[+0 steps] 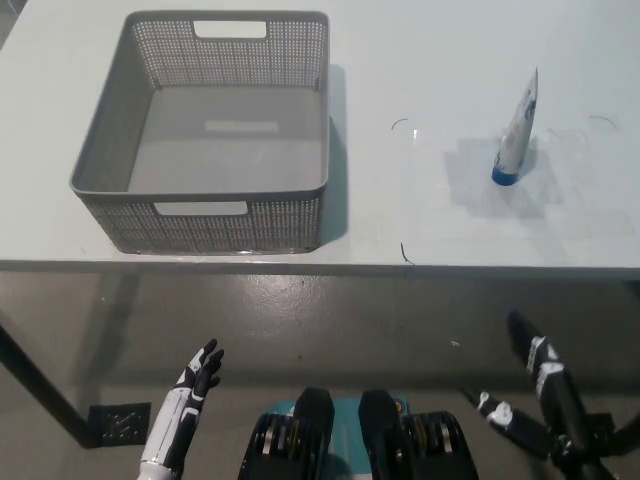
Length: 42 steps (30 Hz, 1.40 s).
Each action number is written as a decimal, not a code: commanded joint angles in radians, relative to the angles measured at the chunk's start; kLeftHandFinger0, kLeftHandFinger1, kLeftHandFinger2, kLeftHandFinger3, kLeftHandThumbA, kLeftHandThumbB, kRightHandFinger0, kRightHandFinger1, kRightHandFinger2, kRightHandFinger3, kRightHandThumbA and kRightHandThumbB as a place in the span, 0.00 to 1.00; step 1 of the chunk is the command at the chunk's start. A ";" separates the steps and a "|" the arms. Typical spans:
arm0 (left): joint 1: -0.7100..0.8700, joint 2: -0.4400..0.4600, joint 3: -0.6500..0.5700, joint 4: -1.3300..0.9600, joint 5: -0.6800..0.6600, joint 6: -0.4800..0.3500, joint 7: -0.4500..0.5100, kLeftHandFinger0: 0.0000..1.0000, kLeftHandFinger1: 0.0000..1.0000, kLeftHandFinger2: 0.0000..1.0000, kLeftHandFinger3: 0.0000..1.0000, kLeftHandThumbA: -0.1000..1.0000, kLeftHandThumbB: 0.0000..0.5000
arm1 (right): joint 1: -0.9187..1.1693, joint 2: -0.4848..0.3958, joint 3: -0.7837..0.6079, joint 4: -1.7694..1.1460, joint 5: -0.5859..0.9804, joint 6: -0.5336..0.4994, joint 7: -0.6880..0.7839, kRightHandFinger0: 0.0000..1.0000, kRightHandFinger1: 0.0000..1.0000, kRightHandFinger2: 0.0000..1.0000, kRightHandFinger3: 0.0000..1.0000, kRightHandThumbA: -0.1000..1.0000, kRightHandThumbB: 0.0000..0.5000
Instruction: Use the right hand to pick up a shampoo and place it into a container on the left side
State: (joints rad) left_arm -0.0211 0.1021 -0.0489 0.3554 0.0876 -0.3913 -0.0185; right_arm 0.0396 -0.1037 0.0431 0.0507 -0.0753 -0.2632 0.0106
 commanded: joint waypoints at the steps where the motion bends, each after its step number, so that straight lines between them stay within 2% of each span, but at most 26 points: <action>1: -0.017 0.009 0.000 -0.001 0.009 -0.063 0.003 1.00 1.00 1.00 1.00 1.00 0.43 | -0.063 -0.004 -0.038 -0.093 -0.046 -0.056 -0.046 1.00 1.00 1.00 1.00 0.98 0.67; 3: -0.013 0.009 0.001 -0.007 0.001 -0.055 -0.003 1.00 1.00 1.00 1.00 1.00 0.42 | -0.091 -0.001 -0.051 -0.108 -0.075 -0.058 -0.065 1.00 1.00 1.00 1.00 1.00 0.66; 4: -0.012 0.008 0.001 -0.010 -0.001 -0.051 -0.005 1.00 1.00 1.00 1.00 1.00 0.42 | -0.115 0.007 -0.062 -0.110 -0.061 -0.058 -0.072 1.00 1.00 1.00 1.00 0.95 0.70; 6: -0.009 0.009 0.001 -0.014 0.019 -0.055 0.008 1.00 1.00 1.00 1.00 1.00 0.41 | -0.152 0.010 -0.077 -0.123 -0.081 -0.040 -0.089 1.00 1.00 1.00 1.00 0.96 0.75; 9: -0.009 0.009 0.001 -0.012 0.020 -0.054 0.007 1.00 1.00 1.00 1.00 1.00 0.40 | -0.201 -0.008 -0.092 -0.125 -0.082 -0.030 -0.084 1.00 1.00 1.00 1.00 0.98 0.72; 13: -0.004 0.009 0.002 -0.015 0.015 -0.053 0.003 1.00 1.00 1.00 1.00 1.00 0.40 | -0.301 -0.006 -0.128 -0.104 -0.008 0.013 -0.078 1.00 1.00 1.00 1.00 0.95 0.81; 14: 0.003 0.009 0.005 -0.019 0.013 -0.052 0.004 1.00 1.00 1.00 1.00 1.00 0.40 | -0.322 -0.003 -0.131 -0.089 0.002 0.018 -0.075 1.00 1.00 1.00 1.00 0.95 0.80; 15: 0.002 0.009 0.005 -0.017 0.012 -0.054 0.003 1.00 1.00 1.00 1.00 1.00 0.41 | -0.350 -0.005 -0.139 -0.073 0.012 0.026 -0.074 1.00 1.00 1.00 1.00 0.94 0.74; 17: 0.014 0.005 0.004 -0.016 0.008 -0.059 0.003 1.00 1.00 1.00 1.00 1.00 0.40 | -0.373 -0.009 -0.149 -0.054 0.007 0.042 -0.076 1.00 1.00 1.00 1.00 0.94 0.70; 19: 0.022 0.004 0.002 -0.016 0.014 -0.066 0.006 1.00 1.00 1.00 1.00 1.00 0.39 | -0.415 -0.015 -0.160 -0.021 0.010 0.068 -0.077 1.00 1.00 1.00 1.00 0.91 0.60; 23: 0.026 0.002 0.004 -0.024 0.008 -0.064 0.004 1.00 1.00 1.00 1.00 1.00 0.41 | -0.504 -0.027 -0.181 0.083 0.017 0.076 -0.082 1.00 1.00 1.00 1.00 0.89 0.54; 29: 0.029 0.000 0.003 -0.026 0.012 -0.062 0.005 1.00 1.00 1.00 1.00 1.00 0.42 | -0.631 -0.045 -0.204 0.318 0.040 0.062 -0.084 1.00 1.00 1.00 1.00 0.91 0.73; 32: 0.037 -0.002 0.001 -0.026 0.009 -0.072 0.004 1.00 1.00 1.00 1.00 1.00 0.39 | -0.676 -0.051 -0.201 0.413 0.034 0.073 -0.091 1.00 1.00 1.00 1.00 0.94 0.75; 34: 0.036 -0.001 0.001 -0.021 0.012 -0.074 0.005 1.00 1.00 1.00 1.00 1.00 0.40 | -0.709 -0.058 -0.200 0.485 0.037 0.056 -0.093 1.00 1.00 1.00 1.00 0.93 0.70; 36: 0.037 -0.001 0.002 -0.023 0.015 -0.071 0.007 1.00 1.00 1.00 1.00 1.00 0.41 | -0.732 -0.061 -0.202 0.534 0.042 0.045 -0.095 1.00 1.00 1.00 1.00 0.92 0.69; 40: 0.041 -0.002 0.002 -0.030 0.014 -0.064 0.006 1.00 1.00 1.00 1.00 1.00 0.42 | -0.795 -0.073 -0.208 0.667 0.047 0.016 -0.107 1.00 1.00 1.00 1.00 0.93 0.72; 42: 0.039 -0.003 0.002 -0.026 0.012 -0.069 0.006 1.00 1.00 1.00 1.00 1.00 0.45 | -0.822 -0.078 -0.217 0.720 0.063 0.004 -0.106 1.00 1.00 1.00 1.00 0.90 0.67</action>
State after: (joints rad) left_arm 0.0215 0.0996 -0.0481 0.3541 0.0990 -0.4197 -0.0186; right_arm -0.6845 -0.1490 -0.1503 0.7101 -0.0516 -0.1929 -0.0711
